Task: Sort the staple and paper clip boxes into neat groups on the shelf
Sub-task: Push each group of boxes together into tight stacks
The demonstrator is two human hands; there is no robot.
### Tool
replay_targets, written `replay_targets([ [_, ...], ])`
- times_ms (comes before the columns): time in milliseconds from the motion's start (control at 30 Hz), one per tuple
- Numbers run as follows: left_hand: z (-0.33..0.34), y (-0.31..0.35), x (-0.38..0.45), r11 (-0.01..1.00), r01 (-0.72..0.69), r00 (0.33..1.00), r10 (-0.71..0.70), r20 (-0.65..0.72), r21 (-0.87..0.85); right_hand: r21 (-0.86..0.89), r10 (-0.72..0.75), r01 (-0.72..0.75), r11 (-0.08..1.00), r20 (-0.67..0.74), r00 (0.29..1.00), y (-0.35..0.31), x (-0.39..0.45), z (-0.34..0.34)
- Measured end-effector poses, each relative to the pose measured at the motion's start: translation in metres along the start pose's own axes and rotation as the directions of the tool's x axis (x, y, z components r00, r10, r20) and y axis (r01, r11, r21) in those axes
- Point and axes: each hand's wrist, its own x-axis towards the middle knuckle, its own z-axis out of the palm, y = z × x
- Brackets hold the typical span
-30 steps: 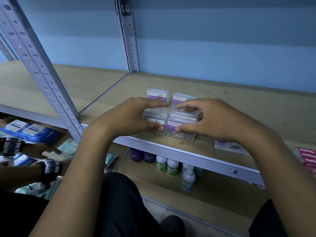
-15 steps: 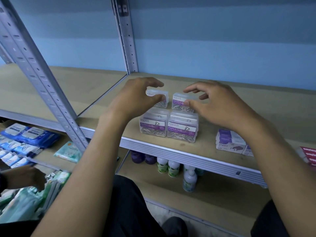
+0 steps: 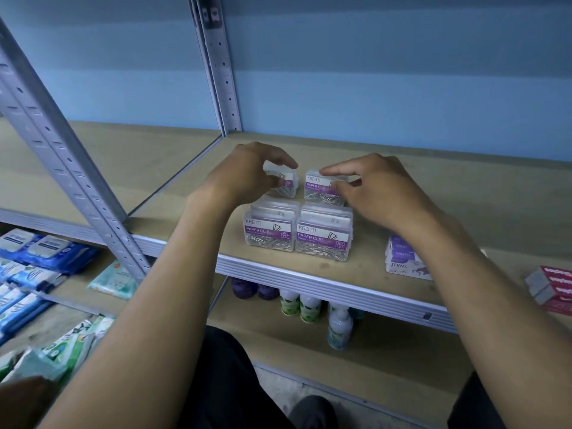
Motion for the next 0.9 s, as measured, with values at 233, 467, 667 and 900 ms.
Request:
replay_targets([
  [233, 0.000, -0.002, 0.000, 0.997, -0.026, 0.998, 0.022, -0.056, -0.066, 0.053, 0.003, 0.002, 0.999, -0.094, 0.996, 0.002, 0.002, 0.002],
  [467, -0.002, -0.001, -0.005, 0.995, -0.063, 0.998, 0.063, -0.004, -0.073, 0.066, -0.008, 0.015, 0.998, -0.105, 0.994, 0.001, -0.001, 0.001],
  [667, -0.008, 0.001, -0.016, 0.990, -0.131, 0.991, 0.132, 0.010, -0.053, 0.049, -0.071, 0.075, 0.996, -0.083, 0.994, -0.006, -0.009, -0.006],
  [900, -0.014, 0.001, -0.028, 0.979, -0.194, 0.981, 0.192, -0.029, -0.065, 0.062, -0.124, 0.129, 0.990, -0.073, 0.990, -0.013, -0.022, -0.016],
])
